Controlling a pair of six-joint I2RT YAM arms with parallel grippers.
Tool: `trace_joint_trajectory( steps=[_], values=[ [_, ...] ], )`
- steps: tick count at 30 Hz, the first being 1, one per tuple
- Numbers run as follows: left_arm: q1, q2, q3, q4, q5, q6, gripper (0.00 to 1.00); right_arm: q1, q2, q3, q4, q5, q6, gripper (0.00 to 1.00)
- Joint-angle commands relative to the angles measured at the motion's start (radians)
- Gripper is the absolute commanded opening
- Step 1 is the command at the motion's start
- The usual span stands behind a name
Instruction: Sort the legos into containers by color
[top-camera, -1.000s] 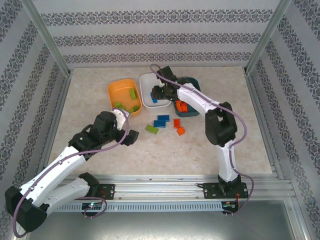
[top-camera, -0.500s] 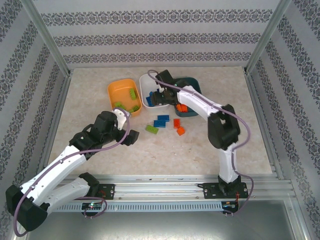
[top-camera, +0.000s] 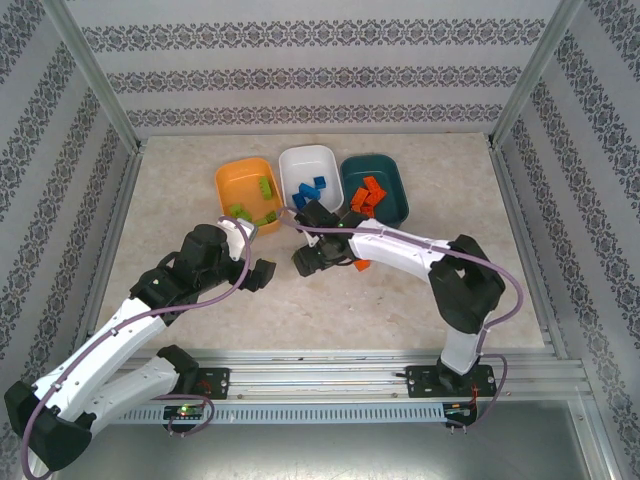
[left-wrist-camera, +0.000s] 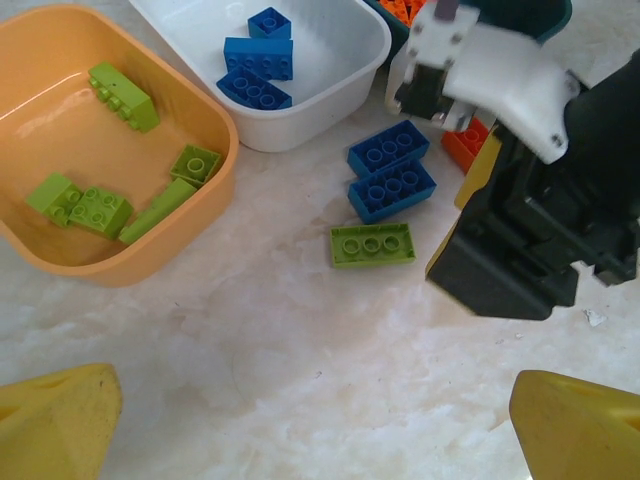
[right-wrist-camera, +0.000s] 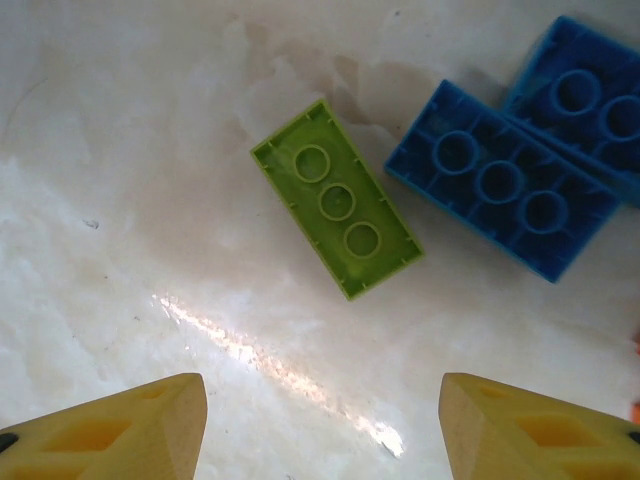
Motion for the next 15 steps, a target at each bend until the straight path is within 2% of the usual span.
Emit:
trace_joint_trajectory(
  steps=[1,8,15],
  values=[
    [0.014,-0.026,0.017,-0.013,-0.029,0.006,1.0,0.002,0.047,0.039,0.038,-0.033,0.021,0.64],
    [0.014,-0.017,0.018,-0.014,-0.029,0.007,1.0,0.0,0.13,0.09,0.037,-0.048,0.021,0.64],
    [0.014,-0.014,0.019,-0.012,-0.028,0.008,1.0,-0.01,0.164,0.114,0.023,-0.011,-0.002,0.66]
  ],
)
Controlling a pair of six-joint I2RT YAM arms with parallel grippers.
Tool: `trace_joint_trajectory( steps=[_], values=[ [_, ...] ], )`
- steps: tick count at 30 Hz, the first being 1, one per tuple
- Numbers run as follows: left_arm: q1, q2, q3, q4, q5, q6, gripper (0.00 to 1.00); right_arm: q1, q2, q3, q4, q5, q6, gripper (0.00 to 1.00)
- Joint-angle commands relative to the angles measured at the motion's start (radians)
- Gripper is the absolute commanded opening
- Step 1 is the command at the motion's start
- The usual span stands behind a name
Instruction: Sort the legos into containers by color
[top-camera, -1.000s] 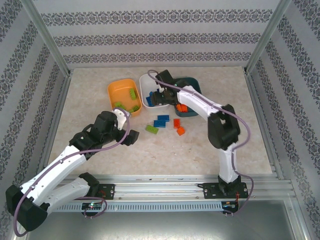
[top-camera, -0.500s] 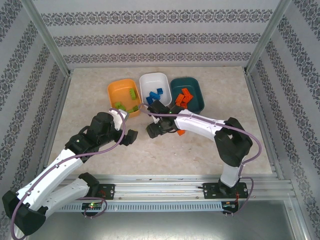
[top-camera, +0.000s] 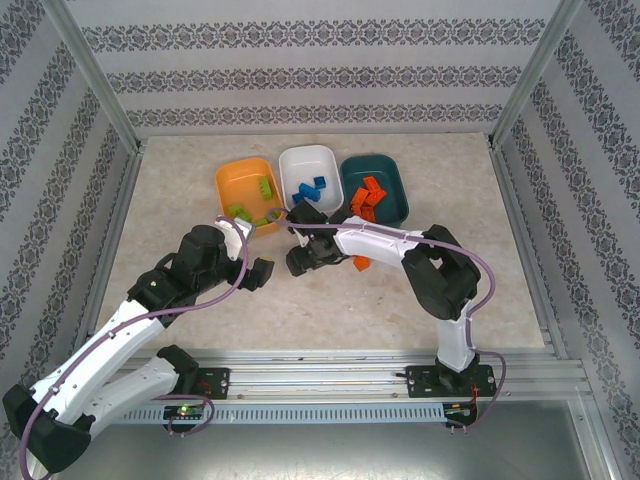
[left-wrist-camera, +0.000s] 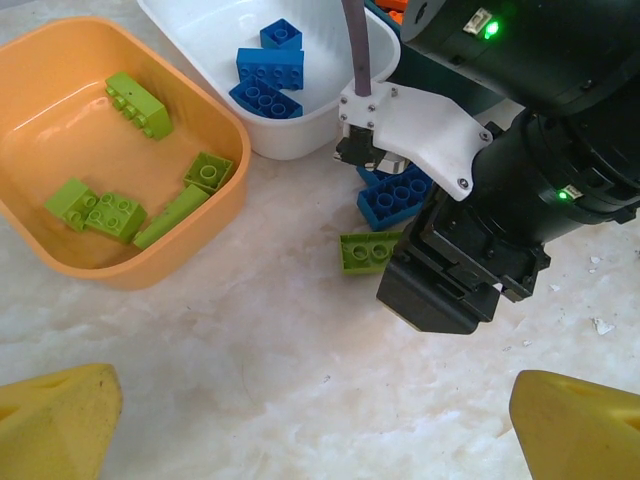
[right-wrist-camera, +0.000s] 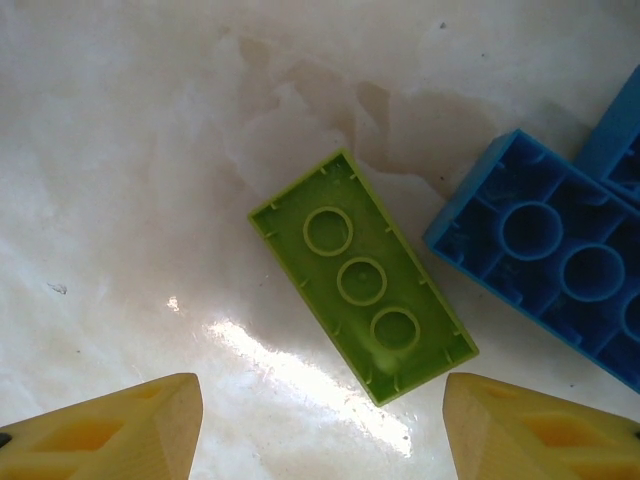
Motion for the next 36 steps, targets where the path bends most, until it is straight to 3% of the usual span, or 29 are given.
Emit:
trace_joint_trajectory(
  steps=[1,26,36],
  values=[
    [0.014,0.001,0.02,-0.013,-0.01,0.009,1.0,-0.01,0.029,0.037,-0.01,0.021,-0.01,0.66],
    [0.014,-0.004,0.017,-0.008,-0.005,0.005,1.0,-0.023,0.193,0.186,-0.088,0.076,-0.093,0.66],
    [0.013,0.039,0.018,0.003,0.02,-0.001,1.0,-0.033,0.209,0.205,-0.058,0.057,-0.103,0.54]
  ],
)
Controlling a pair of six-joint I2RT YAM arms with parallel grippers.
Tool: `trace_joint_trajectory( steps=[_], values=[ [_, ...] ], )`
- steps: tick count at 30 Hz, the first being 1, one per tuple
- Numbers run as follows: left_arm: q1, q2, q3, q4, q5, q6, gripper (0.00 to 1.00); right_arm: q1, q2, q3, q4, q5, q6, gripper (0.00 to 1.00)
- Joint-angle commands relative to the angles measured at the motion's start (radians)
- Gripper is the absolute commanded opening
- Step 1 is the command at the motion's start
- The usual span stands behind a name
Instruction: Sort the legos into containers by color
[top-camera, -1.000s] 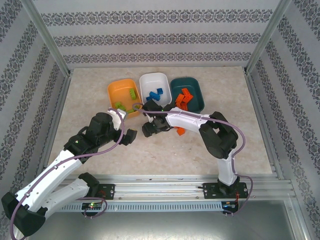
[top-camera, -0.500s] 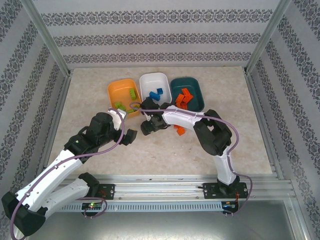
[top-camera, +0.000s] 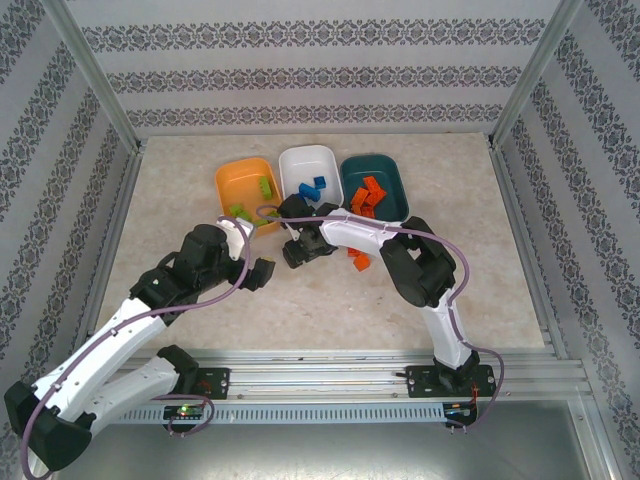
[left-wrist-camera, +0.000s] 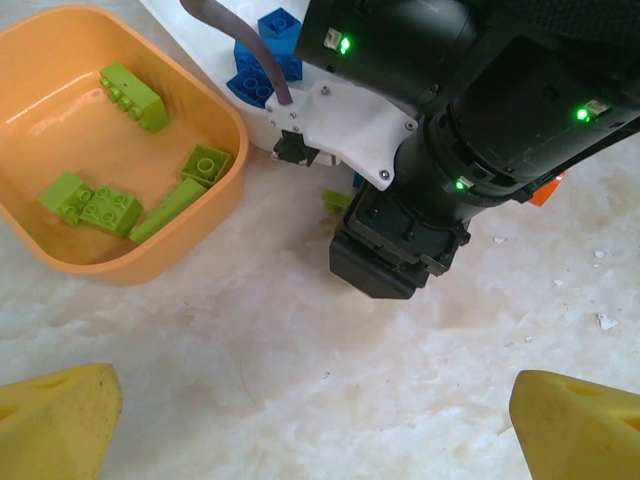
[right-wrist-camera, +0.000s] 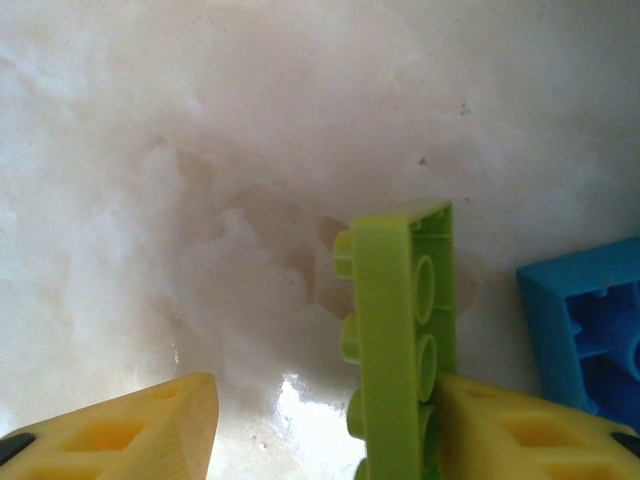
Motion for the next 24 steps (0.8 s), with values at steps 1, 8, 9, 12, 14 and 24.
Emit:
trace_joint_trajectory(
  steps=[1,8,9,12,14,24],
  values=[
    [0.014,0.019,0.02,0.002,0.015,-0.001,1.0,-0.011,0.031,0.021,-0.004,0.0,-0.012,0.52],
    [0.014,0.029,0.025,0.002,0.006,0.002,1.0,-0.024,-0.011,-0.039,0.074,-0.02,0.031,0.3],
    [0.013,0.024,0.022,0.004,0.002,0.002,1.0,-0.025,-0.024,-0.05,0.084,-0.019,0.04,0.27],
    [0.013,0.008,0.021,0.008,-0.008,0.002,1.0,-0.025,-0.074,-0.1,0.12,-0.016,0.072,0.17],
    [0.014,-0.007,0.018,0.009,-0.018,0.002,1.0,-0.027,-0.119,-0.144,0.151,-0.019,0.099,0.13],
    [0.016,-0.133,-0.004,0.035,-0.1,0.0,1.0,-0.029,-0.322,-0.203,0.227,-0.121,0.227,0.12]
  ],
)
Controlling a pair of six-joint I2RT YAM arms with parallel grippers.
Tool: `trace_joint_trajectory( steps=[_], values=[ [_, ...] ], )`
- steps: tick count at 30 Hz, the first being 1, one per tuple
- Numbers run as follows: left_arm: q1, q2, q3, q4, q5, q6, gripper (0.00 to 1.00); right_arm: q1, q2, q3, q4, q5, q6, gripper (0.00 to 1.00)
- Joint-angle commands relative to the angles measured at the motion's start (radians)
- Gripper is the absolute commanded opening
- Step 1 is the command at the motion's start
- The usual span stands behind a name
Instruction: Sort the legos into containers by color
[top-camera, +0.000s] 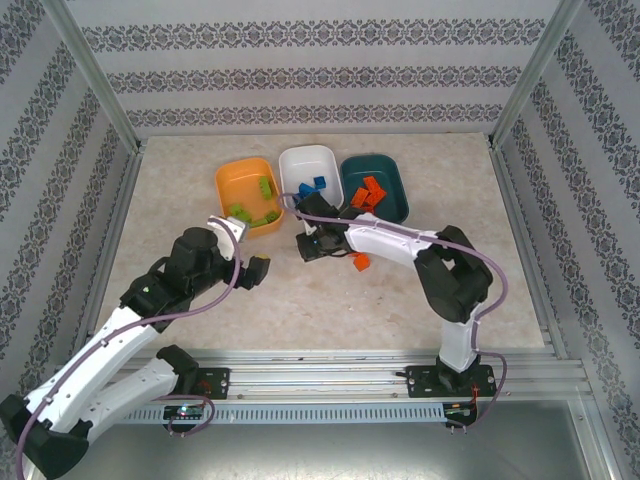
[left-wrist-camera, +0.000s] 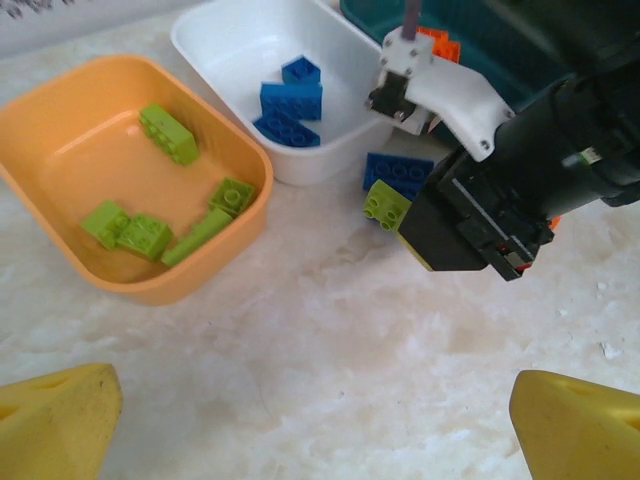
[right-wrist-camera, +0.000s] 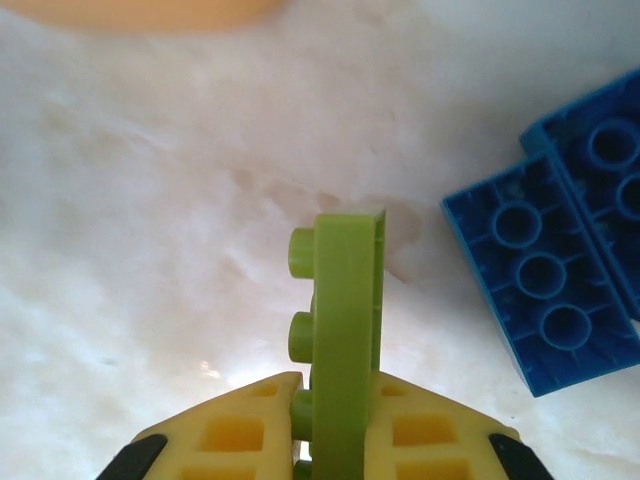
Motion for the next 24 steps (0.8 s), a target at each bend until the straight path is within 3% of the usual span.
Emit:
trace_joint_trajectory(
  steps=[1,14,19,24],
  values=[
    [0.016,-0.053,-0.007,0.035,-0.062,0.001,1.0,-0.007,-0.042,0.059,0.052,-0.069,0.061,0.12],
    [0.022,-0.081,-0.011,0.032,-0.111,0.011,1.0,-0.024,0.368,0.659,-0.078,-0.158,0.098,0.13],
    [0.025,-0.08,-0.011,0.029,-0.111,0.011,1.0,-0.031,0.482,0.833,-0.153,-0.144,0.094,0.32],
    [0.025,-0.08,-0.01,0.028,-0.106,0.011,1.0,-0.037,0.502,0.934,-0.206,-0.127,0.079,0.52]
  ],
)
